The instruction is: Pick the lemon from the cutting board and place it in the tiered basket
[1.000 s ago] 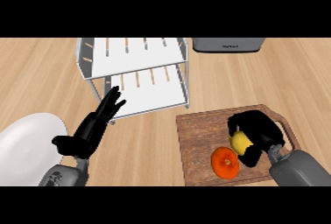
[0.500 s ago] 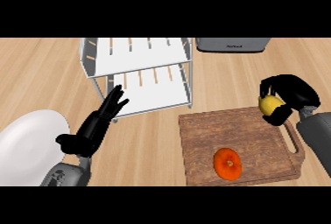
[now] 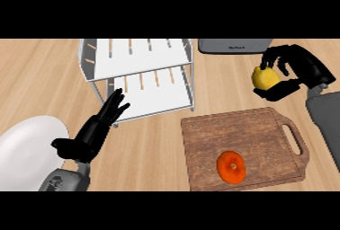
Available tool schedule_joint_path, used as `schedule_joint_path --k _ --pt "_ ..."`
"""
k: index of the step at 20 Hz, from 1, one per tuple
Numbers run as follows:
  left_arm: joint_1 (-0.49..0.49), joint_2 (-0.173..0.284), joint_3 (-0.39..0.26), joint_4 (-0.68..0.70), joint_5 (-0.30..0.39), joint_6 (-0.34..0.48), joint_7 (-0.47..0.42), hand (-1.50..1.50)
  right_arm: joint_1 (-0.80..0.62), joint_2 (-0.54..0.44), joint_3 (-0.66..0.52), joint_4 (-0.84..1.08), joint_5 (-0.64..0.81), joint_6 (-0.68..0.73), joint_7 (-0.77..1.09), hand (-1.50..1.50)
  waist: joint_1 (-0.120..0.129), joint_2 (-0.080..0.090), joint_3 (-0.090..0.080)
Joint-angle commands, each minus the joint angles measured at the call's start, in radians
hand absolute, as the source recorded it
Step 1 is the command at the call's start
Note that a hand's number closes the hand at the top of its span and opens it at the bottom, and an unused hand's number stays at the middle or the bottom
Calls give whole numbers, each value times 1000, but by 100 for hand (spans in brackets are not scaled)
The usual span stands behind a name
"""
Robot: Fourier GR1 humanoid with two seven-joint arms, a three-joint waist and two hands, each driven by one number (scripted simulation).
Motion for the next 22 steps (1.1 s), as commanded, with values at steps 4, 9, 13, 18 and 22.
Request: schedule_joint_path --k 4,9,13,18,22 --pt "19 16 34 65 -35 45 37 0 -196 54 -38 -145 -89 106 187 150 -2 4 -11" --pt "34 -8 1 5 -60 73 92 0 -301 114 -64 -129 -122 127 318 150 7 7 -10" --pt "24 -26 -6 26 -77 82 74 0 -482 181 -59 -77 -120 134 471 150 16 9 -10" --pt "-4 4 40 80 -31 17 51 0 -613 325 -30 51 -73 41 555 150 26 15 -11" --pt "3 -28 7 70 -79 61 53 0 -723 365 -43 197 -58 22 540 150 36 20 -11"
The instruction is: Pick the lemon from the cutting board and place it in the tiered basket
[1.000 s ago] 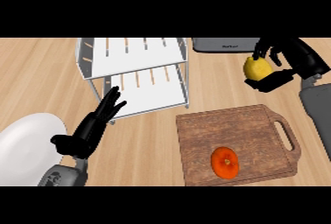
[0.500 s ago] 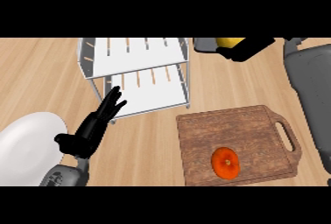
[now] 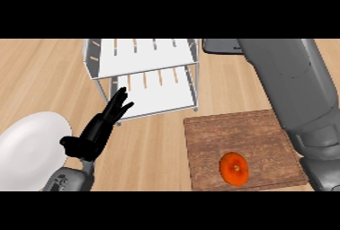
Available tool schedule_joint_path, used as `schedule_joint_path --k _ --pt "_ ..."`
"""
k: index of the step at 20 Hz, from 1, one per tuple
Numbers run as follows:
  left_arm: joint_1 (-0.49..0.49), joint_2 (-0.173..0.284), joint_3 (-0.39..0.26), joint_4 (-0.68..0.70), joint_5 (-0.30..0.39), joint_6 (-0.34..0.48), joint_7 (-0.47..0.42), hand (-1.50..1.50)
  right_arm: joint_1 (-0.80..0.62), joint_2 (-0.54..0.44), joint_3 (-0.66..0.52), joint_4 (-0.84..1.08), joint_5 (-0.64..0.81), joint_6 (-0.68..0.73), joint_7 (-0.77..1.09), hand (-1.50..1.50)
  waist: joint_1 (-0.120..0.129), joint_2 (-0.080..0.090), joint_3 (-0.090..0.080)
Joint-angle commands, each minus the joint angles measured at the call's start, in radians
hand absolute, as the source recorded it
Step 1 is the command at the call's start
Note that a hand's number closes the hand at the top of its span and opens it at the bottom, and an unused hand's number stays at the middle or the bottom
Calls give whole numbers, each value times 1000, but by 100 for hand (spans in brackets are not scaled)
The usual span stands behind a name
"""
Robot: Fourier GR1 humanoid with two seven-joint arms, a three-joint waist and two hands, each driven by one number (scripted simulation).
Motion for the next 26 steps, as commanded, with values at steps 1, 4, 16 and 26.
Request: schedule_joint_path --k 1,4,16,26 --pt "-11 36 53 61 4 4 49 0 -119 52 -8 151 17 -20 1 150 11 13 -6" --pt "-22 17 43 69 -12 23 62 0 -131 121 28 215 44 -38 -22 150 9 14 -6" --pt "18 -11 5 83 -39 8 0 0 -214 193 42 492 -35 -175 -157 150 39 19 -7" --pt "-13 8 19 86 -30 -15 22 0 -293 193 -48 617 -322 -132 50 150 50 14 -7"
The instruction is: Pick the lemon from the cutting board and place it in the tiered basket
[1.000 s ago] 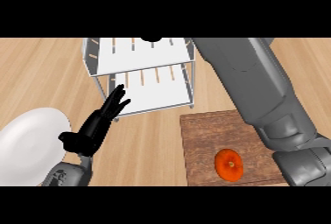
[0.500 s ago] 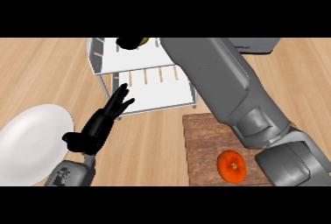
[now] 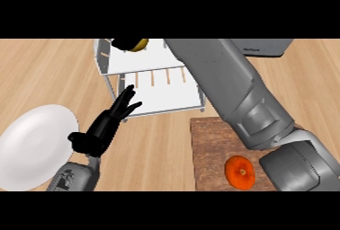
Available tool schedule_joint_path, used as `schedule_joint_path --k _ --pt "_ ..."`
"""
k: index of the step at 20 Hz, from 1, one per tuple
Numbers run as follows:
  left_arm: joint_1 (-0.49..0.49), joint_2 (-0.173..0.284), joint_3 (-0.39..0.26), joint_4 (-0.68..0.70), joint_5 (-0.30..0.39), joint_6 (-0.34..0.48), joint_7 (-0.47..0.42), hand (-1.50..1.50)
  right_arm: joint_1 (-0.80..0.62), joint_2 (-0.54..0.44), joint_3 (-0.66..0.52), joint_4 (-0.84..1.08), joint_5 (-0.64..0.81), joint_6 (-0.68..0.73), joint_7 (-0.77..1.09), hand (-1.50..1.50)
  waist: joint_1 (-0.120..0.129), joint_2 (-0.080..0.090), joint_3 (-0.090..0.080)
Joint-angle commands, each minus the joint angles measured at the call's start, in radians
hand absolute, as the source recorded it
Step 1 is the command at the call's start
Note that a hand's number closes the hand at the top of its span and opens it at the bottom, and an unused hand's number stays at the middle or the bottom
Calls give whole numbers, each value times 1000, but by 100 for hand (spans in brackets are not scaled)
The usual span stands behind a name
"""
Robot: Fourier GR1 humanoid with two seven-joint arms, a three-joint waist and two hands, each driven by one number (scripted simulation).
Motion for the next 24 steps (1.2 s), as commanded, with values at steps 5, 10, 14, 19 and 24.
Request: schedule_joint_path --k 5,10,14,19,24 --pt "13 34 56 78 -2 11 20 0 -43 1 -71 66 -219 10 118 -150 -16 0 -3" --pt "25 16 49 87 -20 30 -5 0 -28 1 -56 73 -197 -191 11 -150 -25 5 -3" --pt "74 59 71 27 16 0 25 0 -30 -54 -38 68 -114 -367 6 -150 -48 -2 -3" --pt "69 45 79 45 2 26 17 0 4 -165 -70 28 -103 -488 -51 -150 -75 -5 -2" --pt "94 41 72 1 -3 43 46 0 115 -327 -186 -34 -200 -394 -179 -150 -80 -7 1"
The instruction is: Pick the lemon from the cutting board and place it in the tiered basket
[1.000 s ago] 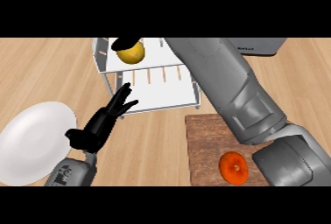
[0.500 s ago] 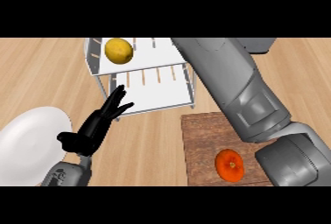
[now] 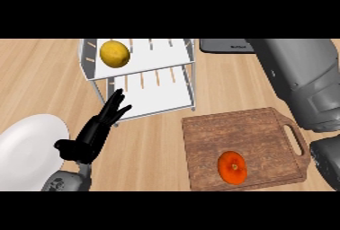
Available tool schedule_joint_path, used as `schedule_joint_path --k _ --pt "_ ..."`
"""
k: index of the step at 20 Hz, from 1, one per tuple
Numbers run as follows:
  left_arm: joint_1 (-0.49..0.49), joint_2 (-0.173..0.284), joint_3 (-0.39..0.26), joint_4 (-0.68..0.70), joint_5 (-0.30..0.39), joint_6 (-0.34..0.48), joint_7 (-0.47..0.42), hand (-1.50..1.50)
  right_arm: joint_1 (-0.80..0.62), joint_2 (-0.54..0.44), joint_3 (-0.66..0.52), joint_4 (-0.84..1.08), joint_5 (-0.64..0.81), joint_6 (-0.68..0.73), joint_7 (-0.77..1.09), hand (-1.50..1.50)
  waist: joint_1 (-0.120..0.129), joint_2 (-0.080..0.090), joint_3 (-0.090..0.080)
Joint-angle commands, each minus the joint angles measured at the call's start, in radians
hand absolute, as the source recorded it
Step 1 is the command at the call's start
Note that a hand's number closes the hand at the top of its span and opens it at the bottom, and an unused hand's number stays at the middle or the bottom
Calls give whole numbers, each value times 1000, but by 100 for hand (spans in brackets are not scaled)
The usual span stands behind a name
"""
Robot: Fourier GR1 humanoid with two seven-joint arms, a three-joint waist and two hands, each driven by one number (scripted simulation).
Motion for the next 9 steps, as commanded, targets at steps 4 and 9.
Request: schedule_joint_path --k 4,9 --pt "38 41 56 61 0 6 11 0 149 -204 -121 -71 -100 136 -120 -150 -12 3 -6" --pt "75 34 51 52 16 -10 4 0 282 -355 -142 -65 -130 381 -189 -150 -11 4 -5"
